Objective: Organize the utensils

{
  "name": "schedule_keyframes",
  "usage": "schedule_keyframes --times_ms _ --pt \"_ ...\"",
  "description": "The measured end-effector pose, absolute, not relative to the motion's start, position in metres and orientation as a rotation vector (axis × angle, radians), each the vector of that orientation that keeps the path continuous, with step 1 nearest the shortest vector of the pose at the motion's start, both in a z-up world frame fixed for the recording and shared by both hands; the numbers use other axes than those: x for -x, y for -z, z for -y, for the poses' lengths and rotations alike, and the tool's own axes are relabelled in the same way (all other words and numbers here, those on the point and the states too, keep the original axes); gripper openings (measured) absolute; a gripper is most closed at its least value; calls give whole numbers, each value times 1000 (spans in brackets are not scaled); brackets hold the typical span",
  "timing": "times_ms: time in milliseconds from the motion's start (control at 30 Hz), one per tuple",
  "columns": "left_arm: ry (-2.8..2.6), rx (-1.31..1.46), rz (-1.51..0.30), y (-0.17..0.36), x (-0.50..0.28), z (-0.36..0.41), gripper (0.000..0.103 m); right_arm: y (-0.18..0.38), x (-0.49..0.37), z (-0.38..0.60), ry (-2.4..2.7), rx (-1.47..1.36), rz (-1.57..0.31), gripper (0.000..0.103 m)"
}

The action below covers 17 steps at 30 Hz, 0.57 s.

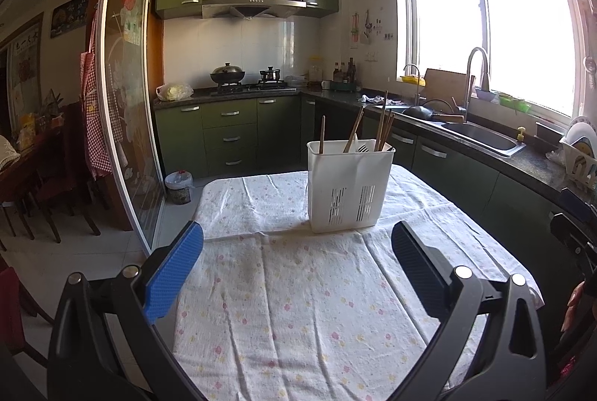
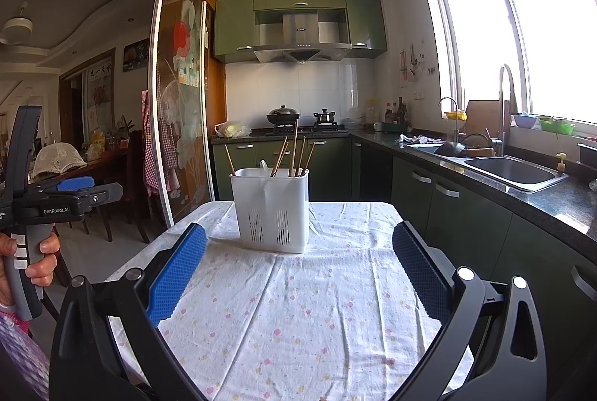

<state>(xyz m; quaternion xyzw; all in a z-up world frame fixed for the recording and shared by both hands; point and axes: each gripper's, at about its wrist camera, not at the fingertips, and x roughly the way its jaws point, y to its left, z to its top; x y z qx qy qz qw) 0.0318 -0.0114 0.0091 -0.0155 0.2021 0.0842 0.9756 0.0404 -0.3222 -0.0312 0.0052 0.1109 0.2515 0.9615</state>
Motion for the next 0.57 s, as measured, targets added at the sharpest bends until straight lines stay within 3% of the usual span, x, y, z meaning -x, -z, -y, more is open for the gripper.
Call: schedule_keyframes --times_ms 567 --pt "-183 37 -475 0 -41 5 96 31 -41 322 -509 -6 -230 99"
